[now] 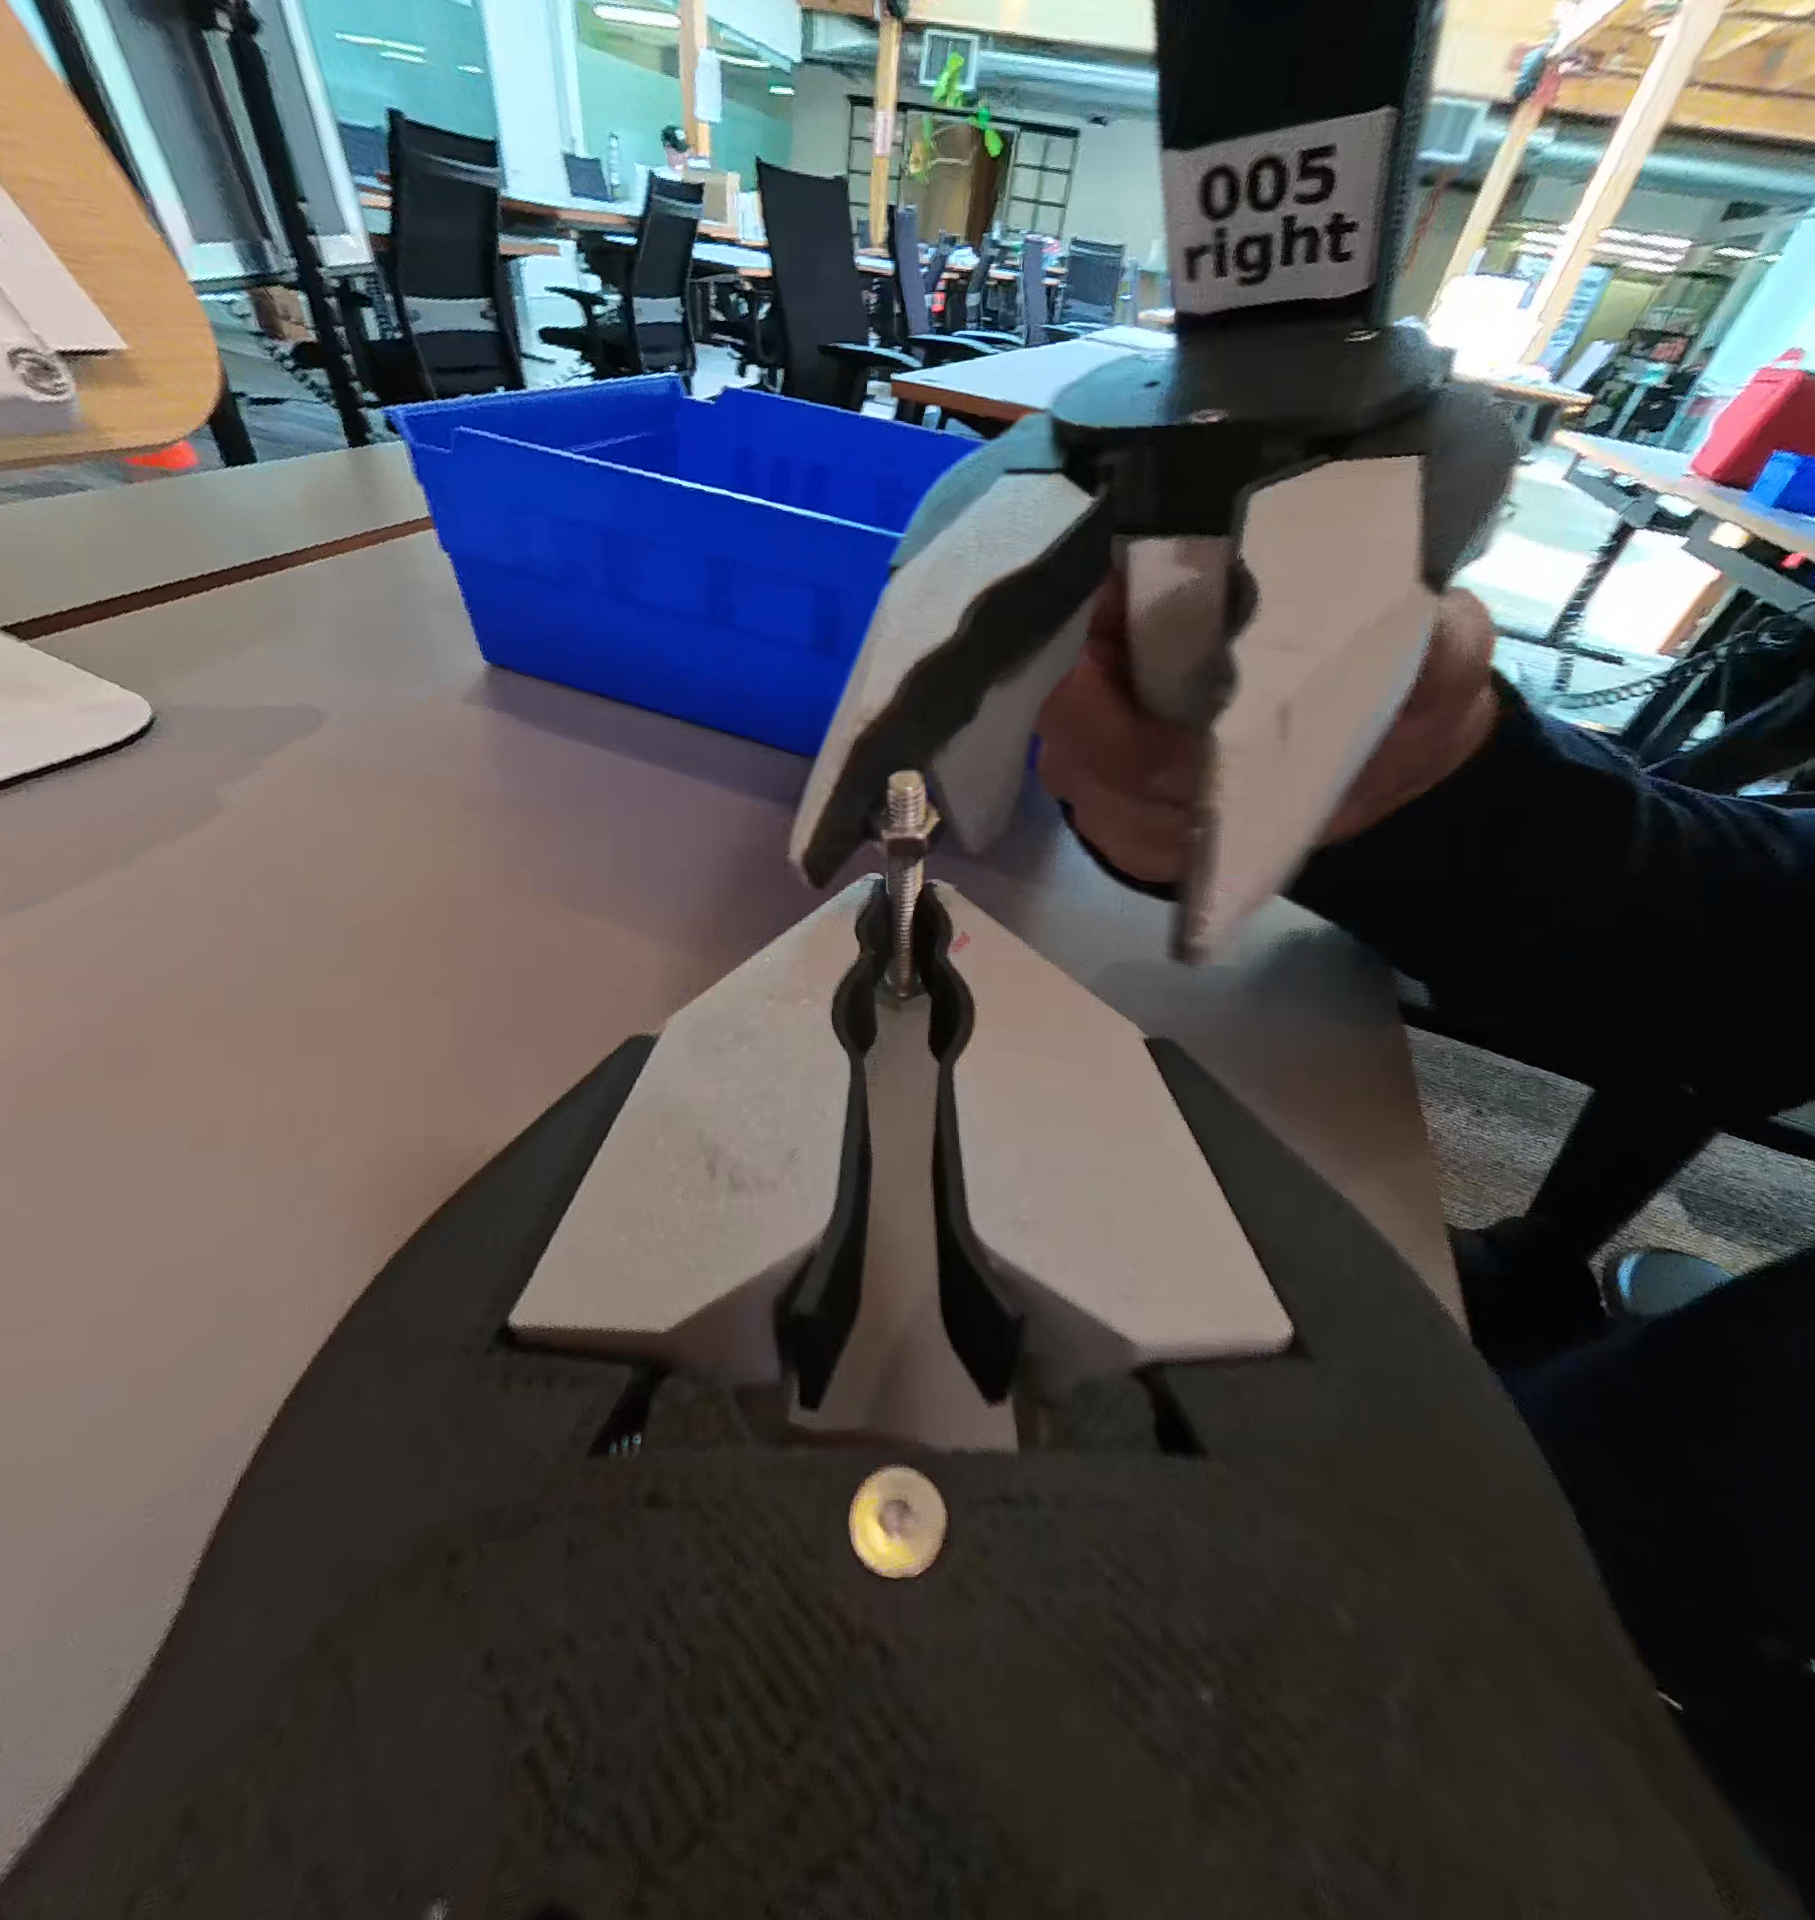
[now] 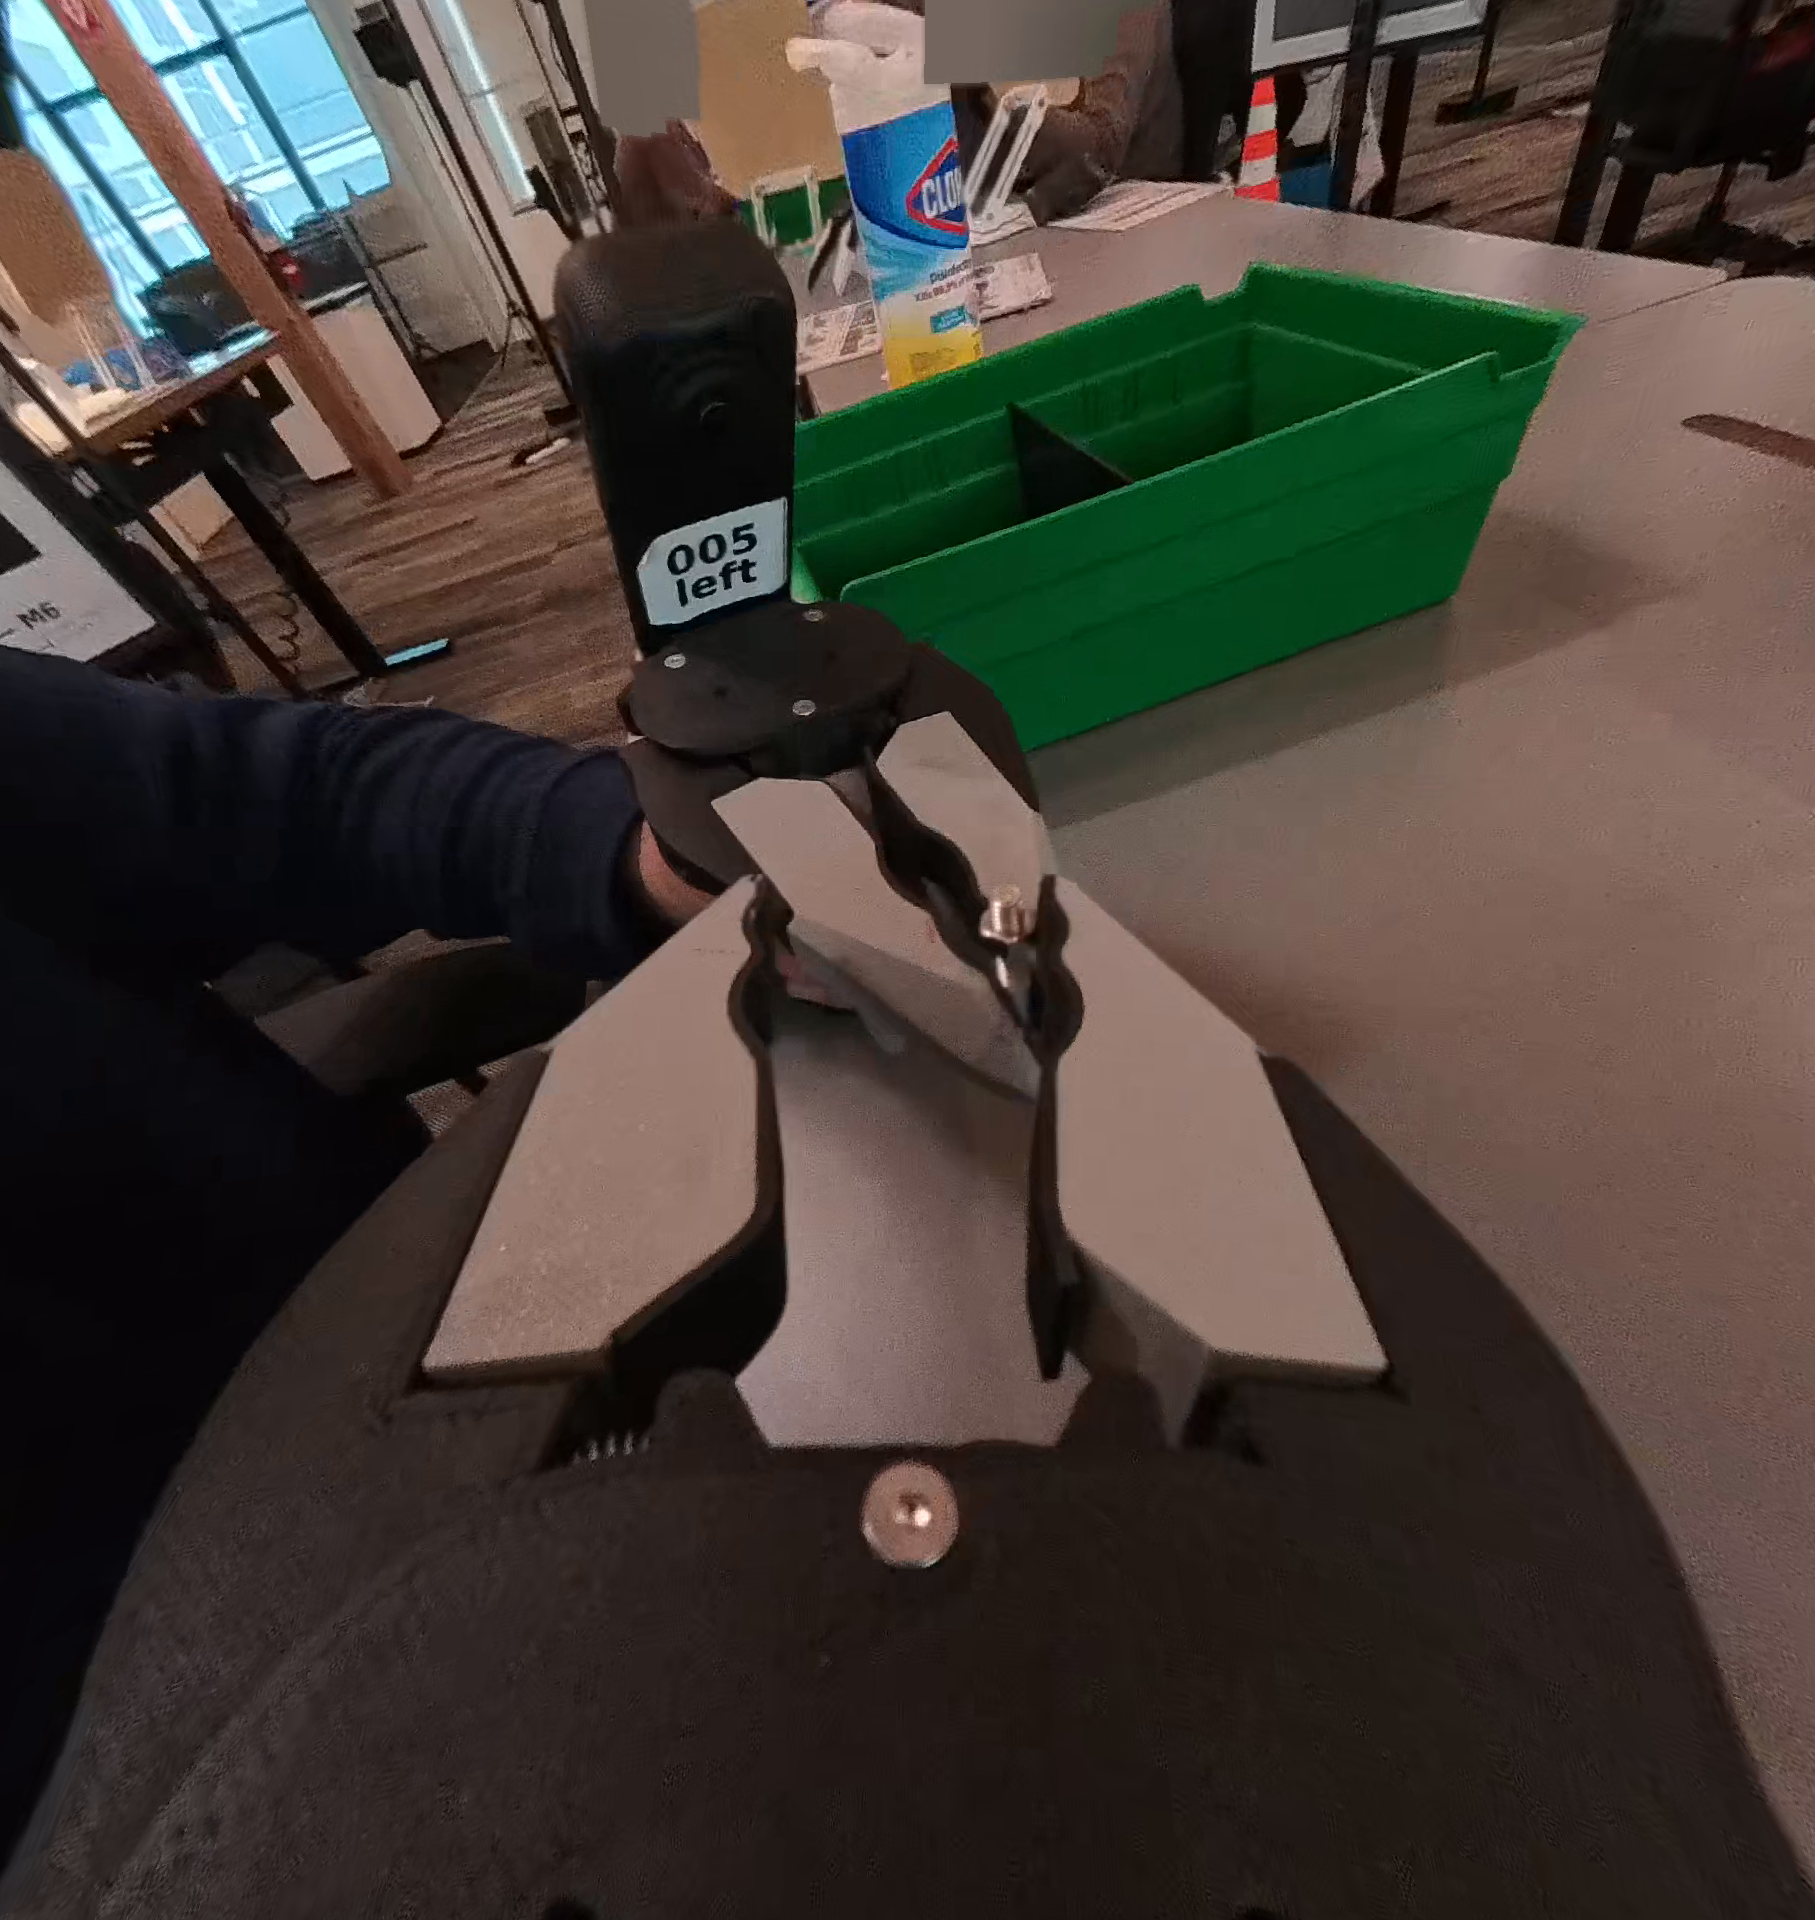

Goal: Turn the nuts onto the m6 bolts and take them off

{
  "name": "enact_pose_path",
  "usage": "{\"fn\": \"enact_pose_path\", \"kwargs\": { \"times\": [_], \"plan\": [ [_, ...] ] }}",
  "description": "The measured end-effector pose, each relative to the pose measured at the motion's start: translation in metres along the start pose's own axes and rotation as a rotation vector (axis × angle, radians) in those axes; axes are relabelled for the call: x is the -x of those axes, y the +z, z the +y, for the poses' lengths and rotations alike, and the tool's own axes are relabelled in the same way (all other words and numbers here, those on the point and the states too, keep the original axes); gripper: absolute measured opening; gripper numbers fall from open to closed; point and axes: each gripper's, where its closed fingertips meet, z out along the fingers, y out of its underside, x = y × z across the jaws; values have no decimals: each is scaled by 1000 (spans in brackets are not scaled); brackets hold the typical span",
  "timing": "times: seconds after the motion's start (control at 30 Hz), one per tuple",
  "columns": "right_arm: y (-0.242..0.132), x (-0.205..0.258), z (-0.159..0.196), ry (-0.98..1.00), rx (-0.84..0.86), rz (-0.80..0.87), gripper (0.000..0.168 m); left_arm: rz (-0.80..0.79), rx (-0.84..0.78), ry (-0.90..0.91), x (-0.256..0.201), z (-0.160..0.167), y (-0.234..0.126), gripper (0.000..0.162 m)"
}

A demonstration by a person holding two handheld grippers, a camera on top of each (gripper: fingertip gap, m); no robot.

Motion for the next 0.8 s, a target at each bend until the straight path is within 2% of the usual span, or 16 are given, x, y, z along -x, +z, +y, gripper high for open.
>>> {"fn": "enact_pose_path", "kwargs": {
  "times": [0.07, 0.1, 0.13, 0.2, 0.27, 0.33, 0.4, 0.47, 0.5, 0.53, 0.57, 0.6, 0.67, 0.73, 0.8],
  "plan": [
    [-7, 5, -2, 28, 6, 19, 61, -60, -12, 9, 10, -2, -4, 2],
    [-13, 23, -2, 2, 17, -56, 24, -101, -19, -6, 19, -3, -7, 2],
    [-20, 42, -9, -12, -14, -136, 6, -117, -26, -37, 25, -4, -10, 2],
    [-24, 35, -17, -31, -46, -54, 34, -87, -56, -101, 27, -8, -12, 2],
    [-22, 9, -15, -68, -32, 79, 50, -66, -39, -78, 21, -5, -8, 2],
    [-14, -10, -11, -54, -17, 123, 53, -28, -31, -27, 8, -4, -3, 2],
    [-3, -4, -4, -1, -1, 44, 47, -48, -17, 0, 7, -2, -2, 2],
    [0, -1, -1, 56, 9, 5, 65, -84, -19, -11, 16, -3, -5, 2],
    [-9, 22, -4, 15, 1, -86, 14, -142, -20, -23, 27, -2, -9, 2],
    [-19, 42, -14, -14, -50, -157, 18, -165, -11, -37, 35, -1, -11, 2],
    [-26, 42, -23, -35, -90, -103, 22, -171, -13, -69, 40, -1, -13, 2],
    [-33, 36, -27, -76, -92, -12, 37, -165, -25, -96, 42, -2, -14, 2],
    [-37, 8, -27, -135, -72, 167, 54, -155, -17, -89, 38, -1, -12, 2],
    [-29, -9, -19, -102, -35, 201, 51, -144, -8, -55, 32, -1, -9, 2],
    [-16, -25, -13, -46, -16, 219, 39, -122, -10, -42, 26, -1, -7, 2]
  ]
}}
